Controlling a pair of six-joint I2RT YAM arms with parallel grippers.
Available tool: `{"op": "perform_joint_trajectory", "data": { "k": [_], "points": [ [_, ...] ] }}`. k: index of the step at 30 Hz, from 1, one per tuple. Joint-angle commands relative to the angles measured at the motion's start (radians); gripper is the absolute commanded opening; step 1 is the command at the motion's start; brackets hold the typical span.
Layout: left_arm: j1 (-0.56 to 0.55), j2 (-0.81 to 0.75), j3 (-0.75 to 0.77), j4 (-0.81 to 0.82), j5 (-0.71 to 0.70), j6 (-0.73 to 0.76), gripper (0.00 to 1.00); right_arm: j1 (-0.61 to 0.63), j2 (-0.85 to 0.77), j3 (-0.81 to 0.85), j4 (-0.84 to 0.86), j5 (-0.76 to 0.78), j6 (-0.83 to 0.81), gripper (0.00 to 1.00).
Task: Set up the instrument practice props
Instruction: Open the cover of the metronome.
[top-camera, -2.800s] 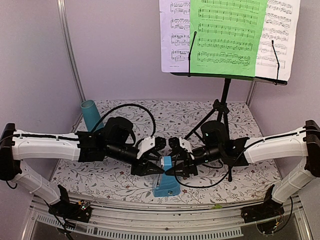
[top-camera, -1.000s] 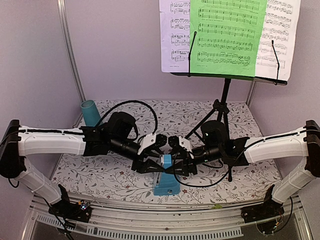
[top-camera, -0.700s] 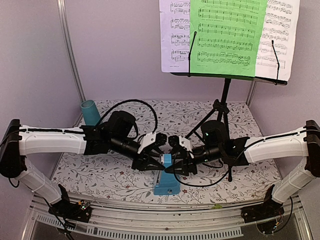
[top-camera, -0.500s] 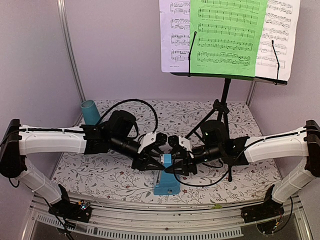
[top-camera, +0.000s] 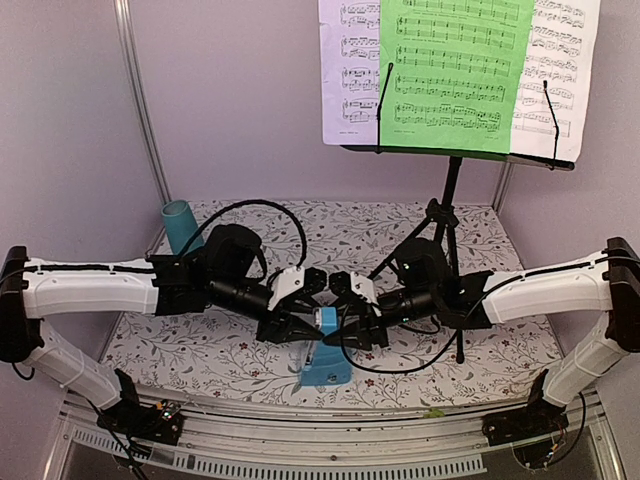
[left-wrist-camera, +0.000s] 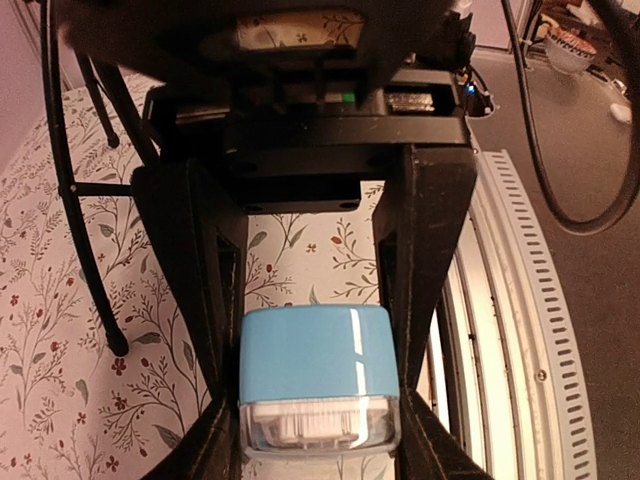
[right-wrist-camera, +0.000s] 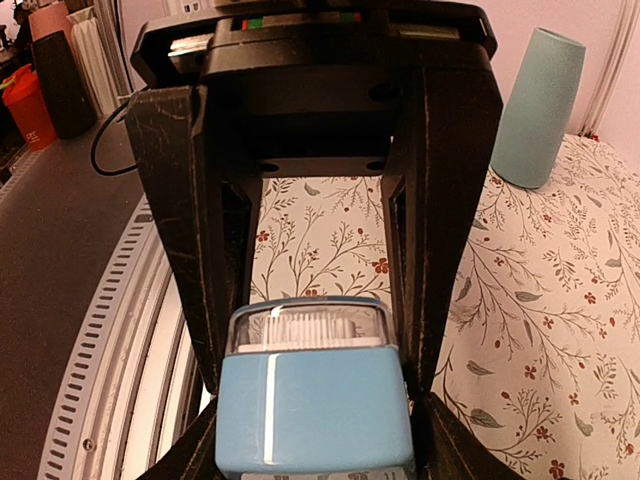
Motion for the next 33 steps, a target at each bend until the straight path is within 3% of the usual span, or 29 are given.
{"op": "perform_joint_trajectory", "data": {
  "k": [1,13,21,26,28,33],
  "points": [
    [-0.02,-0.087,0.015,0.078,0.003,-0.013,0.18,-0.025,0.038,-0.028,-0.162,0.095,-0.03,0.03],
    [0.071,-0.018,0.016,0.081,0.317,-0.121,0.23,-0.025,0.036,-0.026,-0.187,0.126,-0.041,0.0],
    [0.042,-0.035,-0.019,0.148,0.183,-0.129,0.21,-0.025,0.03,-0.016,-0.193,0.112,-0.037,0.0],
    [0.006,-0.027,-0.045,0.213,0.133,-0.135,0.17,-0.025,0.035,0.011,-0.189,0.075,-0.017,0.16],
    [0.0,-0.02,-0.043,0.219,0.132,-0.134,0.17,-0.024,0.032,0.017,-0.191,0.058,-0.015,0.31],
    [-0.004,0.003,-0.03,0.208,0.147,-0.128,0.17,-0.025,0.037,0.039,-0.215,0.043,-0.027,0.51]
  ]
}}
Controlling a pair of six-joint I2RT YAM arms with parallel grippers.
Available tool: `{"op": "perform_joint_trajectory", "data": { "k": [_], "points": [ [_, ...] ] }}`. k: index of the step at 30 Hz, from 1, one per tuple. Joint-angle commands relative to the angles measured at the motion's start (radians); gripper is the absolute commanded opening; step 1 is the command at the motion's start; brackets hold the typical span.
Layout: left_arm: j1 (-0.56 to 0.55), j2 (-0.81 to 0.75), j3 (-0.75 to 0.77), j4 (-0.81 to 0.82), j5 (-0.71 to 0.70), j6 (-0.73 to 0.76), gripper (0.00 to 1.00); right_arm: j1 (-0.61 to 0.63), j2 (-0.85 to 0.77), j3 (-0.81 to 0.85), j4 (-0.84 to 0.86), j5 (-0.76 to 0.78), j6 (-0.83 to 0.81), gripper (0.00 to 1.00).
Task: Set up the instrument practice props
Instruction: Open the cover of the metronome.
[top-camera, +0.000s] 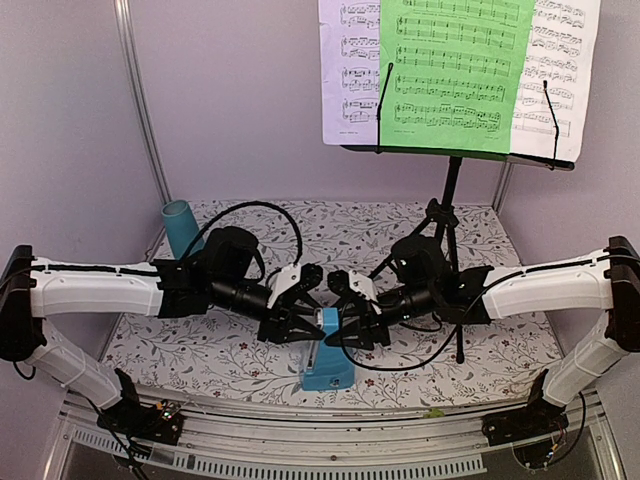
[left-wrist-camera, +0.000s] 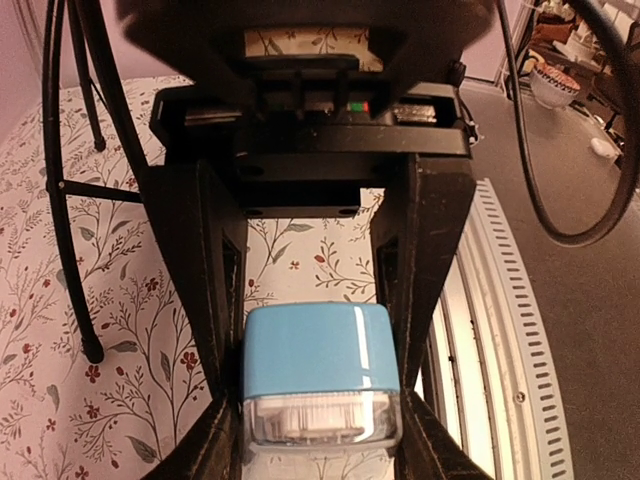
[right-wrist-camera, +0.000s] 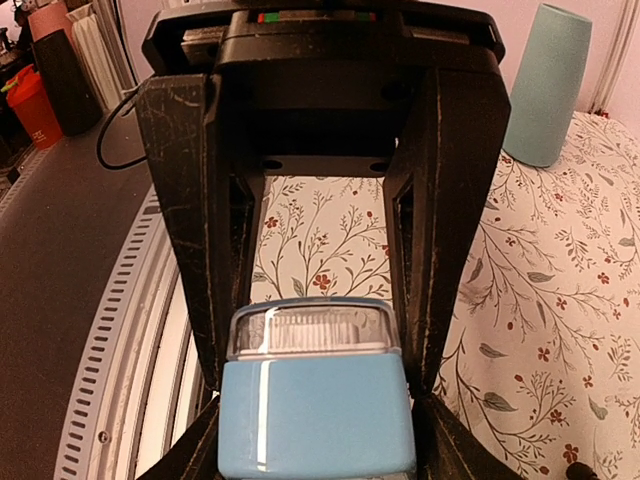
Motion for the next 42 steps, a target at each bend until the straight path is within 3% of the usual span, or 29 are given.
{"op": "perform_joint_trajectory", "data": {
  "k": [1,5,8,9,11,13,19,21,35,42],
  "points": [
    [-0.025,-0.014,0.019,0.09,0.062,-0.035,0.17,-0.02,0.037,0.008,-0.141,0.055,-0.041,0.53],
    [-0.027,-0.012,0.017,0.091,0.066,-0.036,0.17,-0.019,0.054,0.019,-0.148,0.043,-0.042,0.58],
    [-0.027,-0.009,0.017,0.091,0.058,-0.035,0.17,-0.02,0.064,0.028,-0.15,0.03,-0.04,0.51],
    [-0.027,-0.011,0.018,0.088,0.056,-0.034,0.18,-0.02,0.069,0.031,-0.155,0.026,-0.039,0.45],
    [-0.027,-0.016,0.022,0.076,0.054,-0.032,0.23,-0.02,0.078,0.034,-0.168,0.033,-0.039,0.14],
    [-0.026,-0.026,0.029,0.062,0.056,-0.027,0.29,-0.02,0.081,0.03,-0.181,0.05,-0.04,0.0],
    [-0.014,-0.047,0.026,0.057,0.068,-0.027,0.53,-0.019,0.069,0.012,-0.19,0.065,-0.036,0.0],
    [-0.014,-0.046,0.026,0.044,0.058,-0.019,0.58,-0.019,0.068,0.011,-0.191,0.067,-0.036,0.0],
    [0.008,0.009,0.035,-0.064,0.041,0.035,0.66,-0.019,0.076,0.017,-0.201,0.075,-0.041,0.0],
    [0.027,0.019,0.022,-0.052,0.056,0.041,0.62,-0.02,0.078,0.016,-0.203,0.079,-0.041,0.0]
  ]
}}
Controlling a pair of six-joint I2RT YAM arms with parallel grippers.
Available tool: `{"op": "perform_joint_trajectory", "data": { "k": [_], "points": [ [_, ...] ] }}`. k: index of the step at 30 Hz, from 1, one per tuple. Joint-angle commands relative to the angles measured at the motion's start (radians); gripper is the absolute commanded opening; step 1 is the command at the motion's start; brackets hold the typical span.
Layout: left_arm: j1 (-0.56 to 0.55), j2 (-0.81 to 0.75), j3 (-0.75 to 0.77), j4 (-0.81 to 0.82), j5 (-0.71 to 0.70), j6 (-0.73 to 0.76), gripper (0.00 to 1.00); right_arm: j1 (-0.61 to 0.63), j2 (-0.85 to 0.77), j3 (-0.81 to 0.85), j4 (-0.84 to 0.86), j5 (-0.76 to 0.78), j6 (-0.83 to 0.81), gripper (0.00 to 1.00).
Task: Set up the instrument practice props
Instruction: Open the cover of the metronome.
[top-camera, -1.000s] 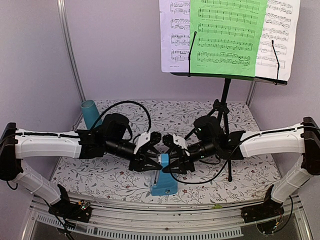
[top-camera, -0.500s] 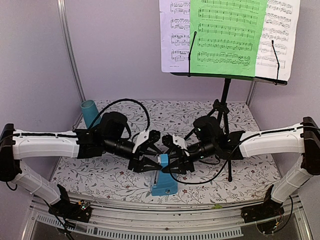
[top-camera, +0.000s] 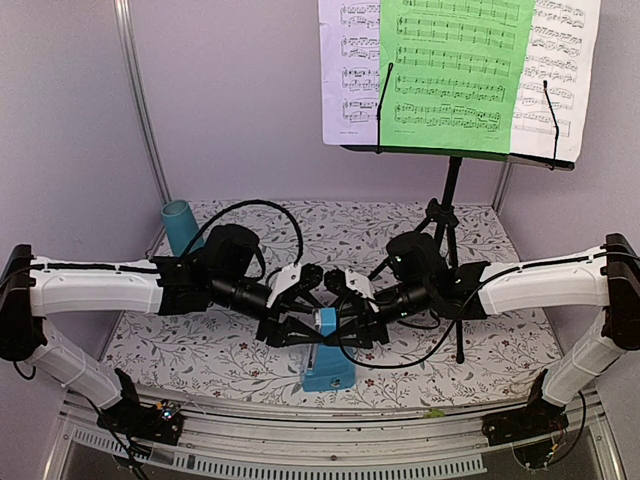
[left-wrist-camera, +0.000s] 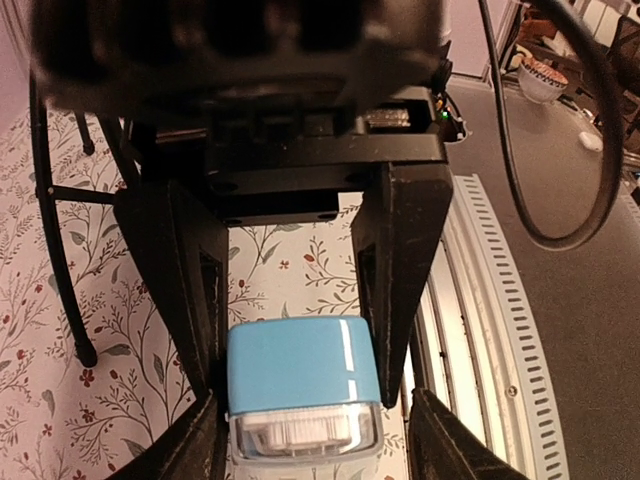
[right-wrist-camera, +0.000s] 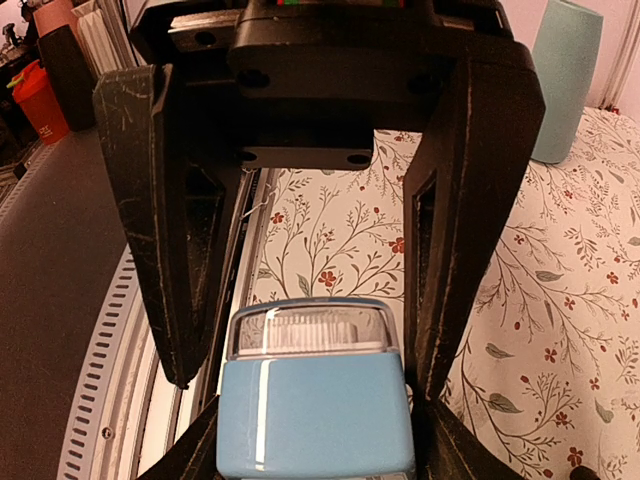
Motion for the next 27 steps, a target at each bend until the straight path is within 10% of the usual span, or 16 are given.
{"op": "perform_joint_trajectory", "data": {
  "k": [1,10,27],
  "points": [
    [0.017,0.011,0.0,-0.01,0.024,0.018,0.61,-0.011,0.052,-0.027,-0.14,0.106,-0.02,0.0],
    [0.026,0.011,0.006,-0.04,0.029,0.033,0.6,-0.011,0.053,-0.028,-0.138,0.113,-0.021,0.0],
    [-0.002,-0.09,0.015,-0.021,-0.043,0.063,0.23,-0.012,0.076,-0.014,-0.159,0.113,-0.018,0.0]
  ]
}}
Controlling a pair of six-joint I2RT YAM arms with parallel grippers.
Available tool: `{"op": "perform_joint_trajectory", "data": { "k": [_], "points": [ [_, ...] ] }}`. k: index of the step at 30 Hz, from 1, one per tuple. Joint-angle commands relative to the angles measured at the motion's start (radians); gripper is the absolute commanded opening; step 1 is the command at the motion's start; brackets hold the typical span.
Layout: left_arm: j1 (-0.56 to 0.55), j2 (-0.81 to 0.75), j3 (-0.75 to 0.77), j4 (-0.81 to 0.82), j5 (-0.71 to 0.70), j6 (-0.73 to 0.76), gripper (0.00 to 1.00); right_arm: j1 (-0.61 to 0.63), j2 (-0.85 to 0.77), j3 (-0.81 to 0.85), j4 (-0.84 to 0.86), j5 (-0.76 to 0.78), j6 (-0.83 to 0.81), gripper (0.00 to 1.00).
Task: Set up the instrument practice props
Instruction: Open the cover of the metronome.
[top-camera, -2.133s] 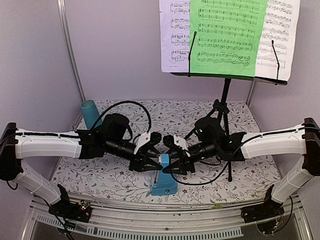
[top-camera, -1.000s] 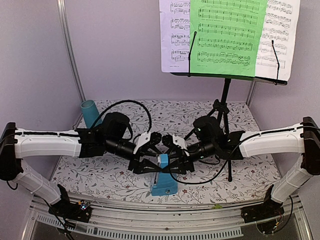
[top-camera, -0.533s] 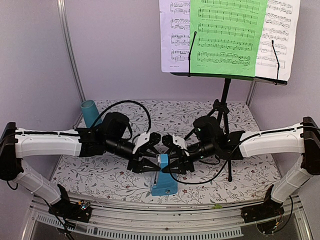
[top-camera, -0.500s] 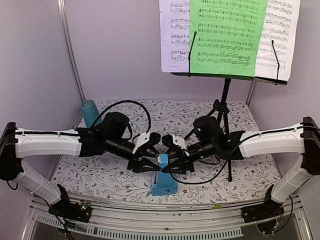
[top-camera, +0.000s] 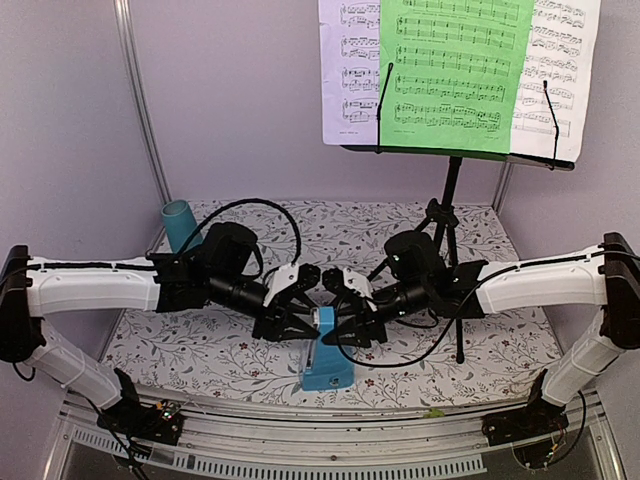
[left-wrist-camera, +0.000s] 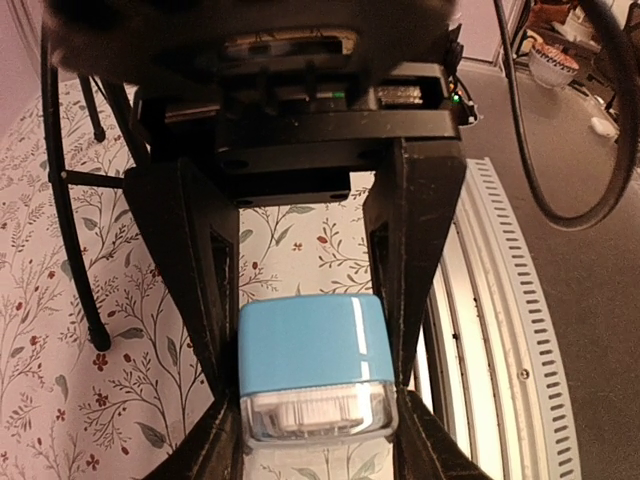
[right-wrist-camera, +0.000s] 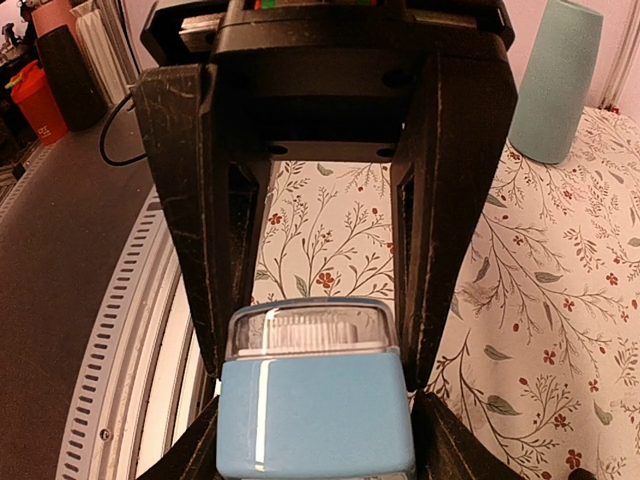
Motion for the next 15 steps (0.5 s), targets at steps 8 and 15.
{"op": "perform_joint_trajectory", "data": {
  "k": [8,15],
  "points": [
    [0.048,-0.103,-0.018,0.124,0.156,-0.114,0.17,-0.01,0.073,-0.027,-0.161,0.159,-0.024,0.0],
    [0.075,-0.101,-0.048,0.207,0.207,-0.173,0.11,-0.01,0.067,-0.027,-0.169,0.172,-0.027,0.0]
  ]
}}
